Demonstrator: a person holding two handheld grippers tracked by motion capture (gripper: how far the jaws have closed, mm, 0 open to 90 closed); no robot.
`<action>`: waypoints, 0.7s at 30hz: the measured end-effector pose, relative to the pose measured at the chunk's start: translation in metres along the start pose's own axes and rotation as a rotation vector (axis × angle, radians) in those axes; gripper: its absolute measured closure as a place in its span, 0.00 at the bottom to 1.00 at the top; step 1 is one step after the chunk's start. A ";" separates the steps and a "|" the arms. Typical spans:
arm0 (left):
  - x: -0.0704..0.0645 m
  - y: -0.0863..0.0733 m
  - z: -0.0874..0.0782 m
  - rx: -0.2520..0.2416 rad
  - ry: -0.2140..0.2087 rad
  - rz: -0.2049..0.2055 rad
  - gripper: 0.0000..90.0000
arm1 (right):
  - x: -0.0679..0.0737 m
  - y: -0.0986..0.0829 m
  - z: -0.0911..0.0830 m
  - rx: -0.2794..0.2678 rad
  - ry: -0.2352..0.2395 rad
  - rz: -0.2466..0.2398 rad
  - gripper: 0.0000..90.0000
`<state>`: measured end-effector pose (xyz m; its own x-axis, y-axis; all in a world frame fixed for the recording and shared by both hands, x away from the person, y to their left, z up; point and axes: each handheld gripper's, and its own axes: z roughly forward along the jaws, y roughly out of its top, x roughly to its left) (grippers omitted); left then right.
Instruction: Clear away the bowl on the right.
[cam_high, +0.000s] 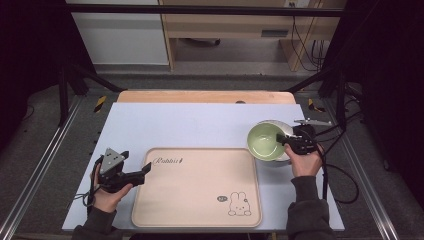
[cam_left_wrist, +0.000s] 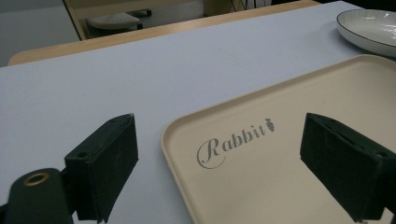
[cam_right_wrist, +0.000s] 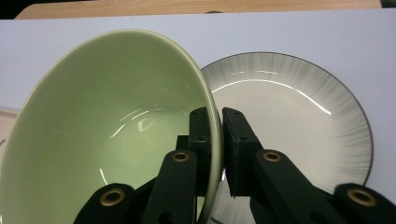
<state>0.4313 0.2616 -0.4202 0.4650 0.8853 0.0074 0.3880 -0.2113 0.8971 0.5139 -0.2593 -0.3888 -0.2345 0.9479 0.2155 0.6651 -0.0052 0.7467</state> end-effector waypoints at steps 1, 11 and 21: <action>0.000 0.000 0.000 -0.001 0.000 -0.001 0.12 | 0.002 -0.001 -0.001 0.000 0.008 -0.009 0.92; 0.000 0.000 0.000 -0.002 -0.001 -0.002 0.12 | 0.030 -0.010 -0.010 -0.004 0.080 -0.082 0.92; -0.001 0.001 -0.001 -0.004 -0.004 -0.002 0.12 | 0.055 -0.016 -0.016 0.006 0.144 -0.147 0.92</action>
<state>0.4306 0.2613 -0.4193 0.4679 0.8838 0.0039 0.3854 -0.2081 0.8990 0.4786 -0.2122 -0.3788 -0.4277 0.8832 0.1926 0.6207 0.1321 0.7729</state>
